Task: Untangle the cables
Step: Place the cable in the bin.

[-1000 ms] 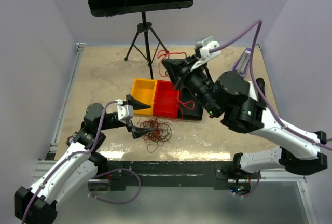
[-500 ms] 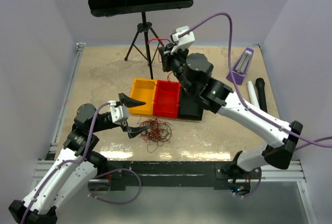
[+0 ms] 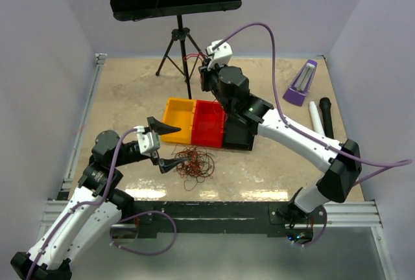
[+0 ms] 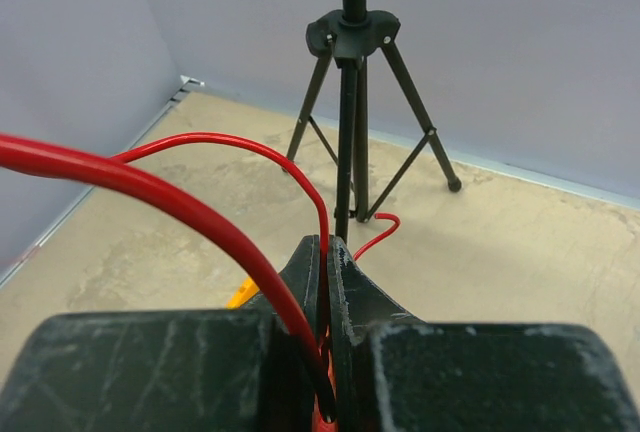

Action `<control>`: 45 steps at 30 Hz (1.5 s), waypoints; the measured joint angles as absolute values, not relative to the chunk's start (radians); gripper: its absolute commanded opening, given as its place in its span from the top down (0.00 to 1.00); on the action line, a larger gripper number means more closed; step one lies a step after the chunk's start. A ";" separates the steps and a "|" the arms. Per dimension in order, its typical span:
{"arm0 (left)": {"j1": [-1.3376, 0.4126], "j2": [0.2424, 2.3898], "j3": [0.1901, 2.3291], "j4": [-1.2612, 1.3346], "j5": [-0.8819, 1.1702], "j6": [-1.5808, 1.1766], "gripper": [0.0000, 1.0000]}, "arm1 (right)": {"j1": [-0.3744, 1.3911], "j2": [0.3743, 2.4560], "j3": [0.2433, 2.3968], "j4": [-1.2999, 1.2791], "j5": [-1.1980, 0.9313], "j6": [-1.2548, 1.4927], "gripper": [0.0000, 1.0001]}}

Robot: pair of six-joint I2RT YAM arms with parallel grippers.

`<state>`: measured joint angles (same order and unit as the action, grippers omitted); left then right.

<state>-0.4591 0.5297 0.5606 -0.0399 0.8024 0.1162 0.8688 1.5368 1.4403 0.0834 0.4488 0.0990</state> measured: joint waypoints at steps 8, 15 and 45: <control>-0.458 0.529 0.561 -0.025 0.802 0.116 0.00 | 0.856 1.655 1.427 0.183 0.434 0.177 1.00; -0.453 0.525 0.561 -0.017 0.802 0.116 0.00 | 0.842 1.705 1.325 0.287 0.426 0.290 1.00; -0.451 0.518 0.561 0.013 0.807 0.112 0.00 | 0.813 1.909 1.236 0.117 0.398 0.574 1.00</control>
